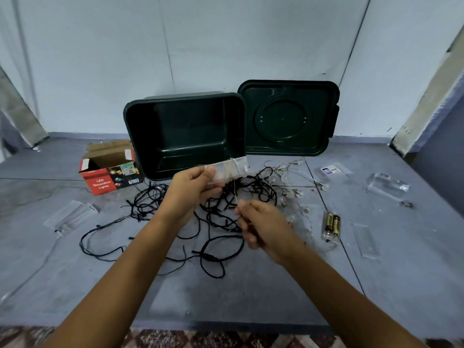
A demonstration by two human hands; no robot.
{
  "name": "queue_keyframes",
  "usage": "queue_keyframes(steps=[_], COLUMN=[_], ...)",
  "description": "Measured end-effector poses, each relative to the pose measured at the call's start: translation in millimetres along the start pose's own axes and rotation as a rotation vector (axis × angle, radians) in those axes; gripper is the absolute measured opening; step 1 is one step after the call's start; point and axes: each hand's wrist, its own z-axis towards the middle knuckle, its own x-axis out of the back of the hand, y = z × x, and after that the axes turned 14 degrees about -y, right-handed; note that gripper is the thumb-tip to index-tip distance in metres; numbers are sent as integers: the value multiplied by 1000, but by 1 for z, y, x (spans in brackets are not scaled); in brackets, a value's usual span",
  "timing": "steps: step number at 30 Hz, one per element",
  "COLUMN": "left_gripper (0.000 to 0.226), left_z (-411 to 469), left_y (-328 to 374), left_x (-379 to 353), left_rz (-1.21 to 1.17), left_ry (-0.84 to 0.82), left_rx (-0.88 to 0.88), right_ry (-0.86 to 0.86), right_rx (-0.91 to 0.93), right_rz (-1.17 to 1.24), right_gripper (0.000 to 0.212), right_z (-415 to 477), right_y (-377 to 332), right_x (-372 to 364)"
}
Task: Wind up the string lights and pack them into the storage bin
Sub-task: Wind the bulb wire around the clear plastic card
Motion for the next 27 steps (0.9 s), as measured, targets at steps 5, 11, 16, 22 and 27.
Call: queue_keyframes(steps=[5, 11, 16, 22, 27], left_gripper=[19, 20, 18, 20, 20], left_z=[1, -3, -9, -7, -1], left_y=[-4, -6, -1, 1, -2], left_x=[3, -3, -9, -6, -3], left_rz=[63, 100, 100, 100, 81], left_ry=[-45, -115, -182, -147, -97], left_rx=[10, 37, 27, -24, -18], right_ry=[-25, 127, -13, -68, 67], right_rx=[81, 205, 31, -102, -49], right_rz=[-531, -1061, -652, -30, -18], right_gripper=[21, 24, 25, 25, 25], right_z=[-28, 5, 45, 46, 8], right_y=[-40, -96, -95, -31, -12], right_x=[-20, 9, 57, 56, 9])
